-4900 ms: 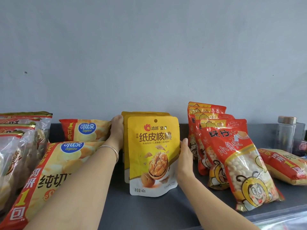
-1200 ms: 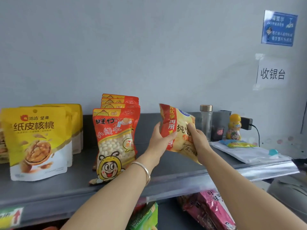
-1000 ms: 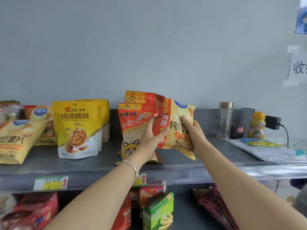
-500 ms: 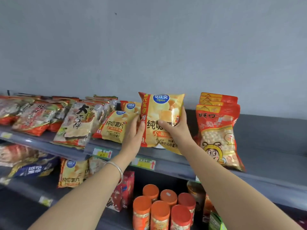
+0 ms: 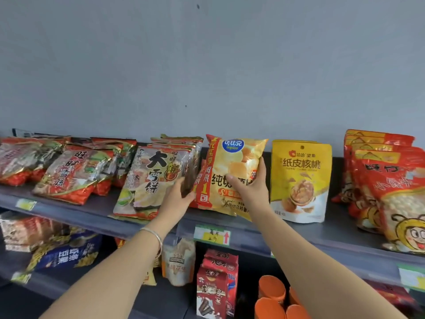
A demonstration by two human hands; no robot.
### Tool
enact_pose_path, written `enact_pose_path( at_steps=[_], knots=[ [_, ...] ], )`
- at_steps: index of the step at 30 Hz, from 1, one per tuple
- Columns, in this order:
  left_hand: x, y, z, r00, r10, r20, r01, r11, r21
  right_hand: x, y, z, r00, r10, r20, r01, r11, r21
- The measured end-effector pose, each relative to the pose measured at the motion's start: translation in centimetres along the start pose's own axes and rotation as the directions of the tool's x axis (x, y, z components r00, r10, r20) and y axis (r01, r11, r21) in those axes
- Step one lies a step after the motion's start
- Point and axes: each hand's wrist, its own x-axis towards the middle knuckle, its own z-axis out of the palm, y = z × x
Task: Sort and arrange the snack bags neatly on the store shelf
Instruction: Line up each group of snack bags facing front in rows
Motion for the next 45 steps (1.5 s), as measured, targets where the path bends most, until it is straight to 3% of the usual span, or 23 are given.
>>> enact_pose_path(
  at_steps=[6, 10, 13, 15, 18, 22, 24, 26, 29, 31, 34, 38, 41, 45],
  knots=[
    [3.9, -1.1, 1.8, 0.968, 0.027, 0.25, -0.038, 0.998, 0.042, 1.0, 0.7, 0.1, 0.987, -0.003, -0.16, -0.012, 0.996, -0.093],
    [6.7, -2.7, 3.6, 0.939, -0.057, 0.338, 0.017, 0.993, 0.121, 1.3, 1.5, -0.6, 0.991, 0.015, -0.133, -0.031, 0.992, -0.12],
    [7.0, -1.8, 4.6, 0.954, -0.008, 0.301, -0.032, 0.991, 0.131, 1.2, 2.1, -0.7, 0.997, 0.017, -0.069, -0.024, 0.994, -0.108],
    [6.9, -0.8, 5.3, 0.959, 0.017, 0.281, -0.033, 0.998, 0.054, 1.4, 2.8, -0.4, 0.999, 0.02, -0.04, -0.024, 0.995, -0.099],
    [6.9, -0.3, 6.1, 0.956, -0.069, 0.284, 0.113, 0.983, -0.142, 1.8, 4.0, 0.1, 1.0, 0.026, -0.001, -0.026, 0.997, -0.078],
    [6.6, -0.1, 5.3, 0.94, -0.152, 0.306, 0.293, 0.819, -0.494, 1.8, 4.7, 1.7, 0.995, 0.086, 0.043, -0.082, 0.993, -0.09],
    [6.3, -0.3, 5.2, 0.95, -0.119, 0.29, 0.276, 0.757, -0.592, 2.2, 5.0, 2.2, 0.993, 0.113, 0.035, -0.101, 0.964, -0.247],
    [5.6, -0.3, 5.2, 0.964, -0.031, 0.264, 0.195, 0.758, -0.623, 2.4, 5.0, 2.2, 0.988, 0.157, 0.006, -0.146, 0.931, -0.333],
    [4.5, 0.0, 5.4, 0.966, 0.08, 0.244, 0.074, 0.824, -0.562, 2.4, 5.1, 2.1, 0.965, 0.26, 0.034, -0.252, 0.954, -0.163],
    [4.3, 0.1, 5.6, 0.966, 0.097, 0.239, 0.041, 0.857, -0.514, 2.3, 5.3, 2.1, 0.962, 0.253, 0.105, -0.244, 0.965, -0.096],
    [4.8, -0.3, 5.7, 0.979, 0.073, 0.192, 0.024, 0.886, -0.463, 2.0, 5.3, 1.9, 0.972, 0.179, 0.153, -0.163, 0.98, -0.114],
    [4.8, -0.4, 6.0, 0.999, 0.044, 0.004, -0.041, 0.95, -0.309, 1.6, 5.3, 2.0, 0.973, 0.127, 0.192, -0.099, 0.984, -0.151],
    [4.5, -0.6, 6.0, 0.992, 0.058, -0.11, -0.079, 0.978, -0.191, 1.6, 5.4, 2.2, 0.984, 0.11, 0.139, -0.081, 0.977, -0.198],
    [4.0, -0.4, 5.5, 0.972, 0.073, -0.223, -0.106, 0.985, -0.138, 1.2, 5.1, 1.3, 0.996, 0.012, -0.084, -0.043, 0.924, -0.38]
  ],
)
